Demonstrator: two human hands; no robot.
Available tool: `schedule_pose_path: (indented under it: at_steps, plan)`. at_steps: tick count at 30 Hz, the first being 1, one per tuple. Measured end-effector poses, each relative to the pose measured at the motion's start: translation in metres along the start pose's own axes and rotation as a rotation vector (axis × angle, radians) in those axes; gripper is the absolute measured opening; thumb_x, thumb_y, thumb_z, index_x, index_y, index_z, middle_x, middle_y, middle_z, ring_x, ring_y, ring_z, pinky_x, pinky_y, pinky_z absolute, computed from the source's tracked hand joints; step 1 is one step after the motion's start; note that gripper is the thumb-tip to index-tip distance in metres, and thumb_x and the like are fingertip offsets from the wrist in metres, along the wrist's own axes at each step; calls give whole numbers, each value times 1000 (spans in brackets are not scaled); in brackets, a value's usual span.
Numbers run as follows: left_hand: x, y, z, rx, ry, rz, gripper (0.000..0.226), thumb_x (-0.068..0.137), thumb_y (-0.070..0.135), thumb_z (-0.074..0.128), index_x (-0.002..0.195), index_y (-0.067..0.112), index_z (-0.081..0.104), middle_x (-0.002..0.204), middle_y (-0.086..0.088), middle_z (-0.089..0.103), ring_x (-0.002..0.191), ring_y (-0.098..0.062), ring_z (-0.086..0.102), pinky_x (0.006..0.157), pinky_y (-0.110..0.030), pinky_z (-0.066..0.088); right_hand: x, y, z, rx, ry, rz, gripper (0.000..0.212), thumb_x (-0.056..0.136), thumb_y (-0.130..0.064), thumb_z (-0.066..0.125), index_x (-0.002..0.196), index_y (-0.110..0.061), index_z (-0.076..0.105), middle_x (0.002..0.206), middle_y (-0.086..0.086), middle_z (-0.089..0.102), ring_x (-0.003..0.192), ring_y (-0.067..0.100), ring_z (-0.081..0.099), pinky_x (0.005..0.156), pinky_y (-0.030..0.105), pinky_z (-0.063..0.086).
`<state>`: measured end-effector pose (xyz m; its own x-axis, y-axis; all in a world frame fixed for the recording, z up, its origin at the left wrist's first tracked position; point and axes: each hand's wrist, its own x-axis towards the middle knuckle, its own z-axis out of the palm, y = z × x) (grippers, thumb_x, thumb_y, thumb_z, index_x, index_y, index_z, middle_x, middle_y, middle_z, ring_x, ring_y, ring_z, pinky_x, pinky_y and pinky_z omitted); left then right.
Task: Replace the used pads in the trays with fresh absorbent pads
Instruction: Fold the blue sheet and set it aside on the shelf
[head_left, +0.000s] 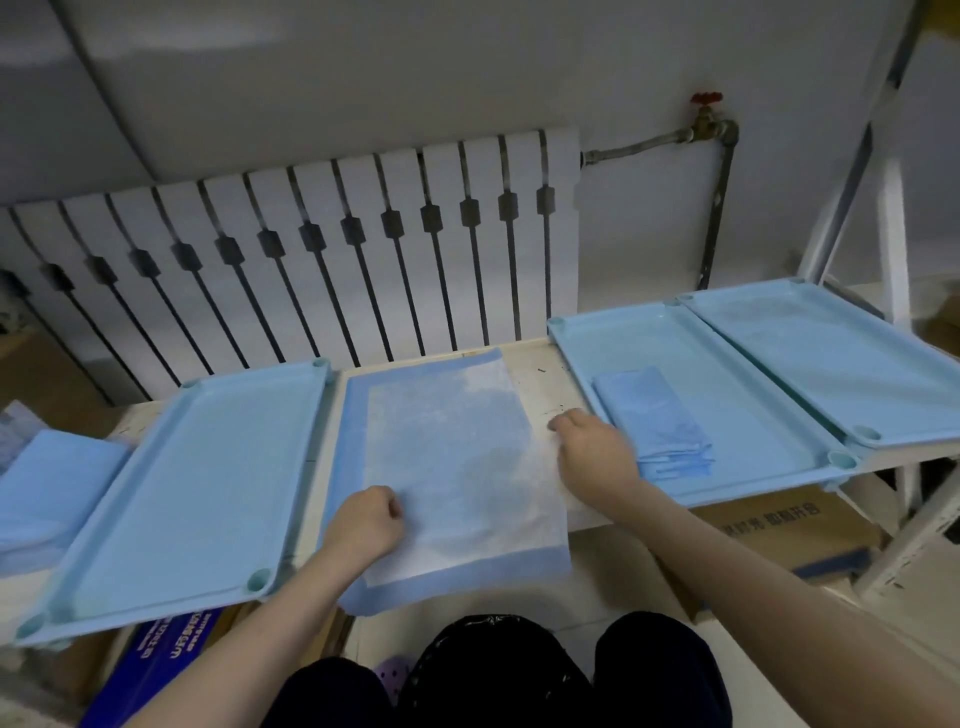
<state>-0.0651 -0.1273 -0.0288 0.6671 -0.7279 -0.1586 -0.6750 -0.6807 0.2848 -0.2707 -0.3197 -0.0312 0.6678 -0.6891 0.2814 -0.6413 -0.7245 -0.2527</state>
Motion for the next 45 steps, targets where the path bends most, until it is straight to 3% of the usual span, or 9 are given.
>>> schedule_pose_path:
  at_steps: [7, 13, 17, 21, 23, 29, 33, 36, 45]
  plan:
    - [-24, -38, -7, 0, 5, -171, 8, 83, 15, 51, 89, 9, 50, 99, -11, 59, 94, -29, 59, 70, -32, 42, -24, -84, 40, 16, -367, -418, 45, 92, -30, 50, 134, -17, 48, 136, 4, 50, 122, 25, 49, 99, 36, 40]
    - [-40, -31, 16, -1050, 106, -669, 51, 85, 0, 60, 127, -12, 36, 113, -17, 47, 102, -32, 52, 78, -33, 41, -35, -93, 54, 58, -361, -335, 49, 89, -12, 47, 138, -18, 43, 144, 1, 41, 128, 22, 43, 100, 30, 37]
    - [-46, -30, 35, -1227, 261, -779, 51, 84, 0, 59, 128, -7, 34, 123, -20, 51, 108, -37, 56, 82, -39, 48, -41, -96, 56, 55, -393, -328, 57, 89, -6, 44, 145, -18, 34, 155, 0, 27, 141, 17, 27, 112, 33, 27]
    - [-50, -35, 47, -1317, 248, -739, 9, 81, -4, 57, 86, 1, 52, 96, -18, 56, 86, -29, 55, 70, -33, 43, -46, -93, 57, 44, -410, -324, 62, 89, -7, 44, 147, -19, 28, 157, 0, 19, 144, 15, 19, 115, 38, 22]
    - [-49, -38, 50, -1326, 235, -678, 21, 80, -3, 60, 68, 8, 48, 83, -13, 54, 79, -24, 49, 69, -31, 38, -46, -93, 56, 44, -413, -317, 62, 90, -7, 45, 148, -19, 27, 157, -1, 18, 144, 14, 18, 115, 39, 20]
    - [-46, -46, 48, -1303, 239, -732, 18, 84, -3, 55, 70, 4, 48, 87, -16, 57, 83, -27, 54, 67, -30, 39, -44, -98, 53, 43, -451, -281, 61, 92, -11, 45, 148, -21, 25, 158, -3, 16, 145, 13, 15, 115, 38, 17]
    - [-46, -46, 51, -1349, 245, -784, 30, 90, -3, 44, 118, -11, 52, 115, -26, 59, 97, -33, 59, 91, -39, 46, -43, -97, 50, 39, -500, -272, 62, 93, -13, 45, 150, -22, 22, 159, -4, 11, 146, 13, 12, 117, 40, 13]
    - [-50, -44, 53, -1306, 217, -722, 7, 91, -3, 46, 88, -2, 53, 77, -13, 50, 60, -22, 38, 68, -31, 38, -43, -96, 50, 43, -494, -273, 62, 92, -12, 46, 149, -21, 24, 159, -3, 13, 146, 14, 14, 117, 41, 15]
    - [-63, -44, 46, -1179, 284, -545, 48, 78, 9, 72, 55, 15, 30, 54, -2, 35, 52, -19, 35, 51, -27, 27, -48, -99, 55, 30, -462, -258, 63, 90, -13, 47, 148, -21, 24, 158, -4, 14, 145, 14, 14, 116, 42, 15]
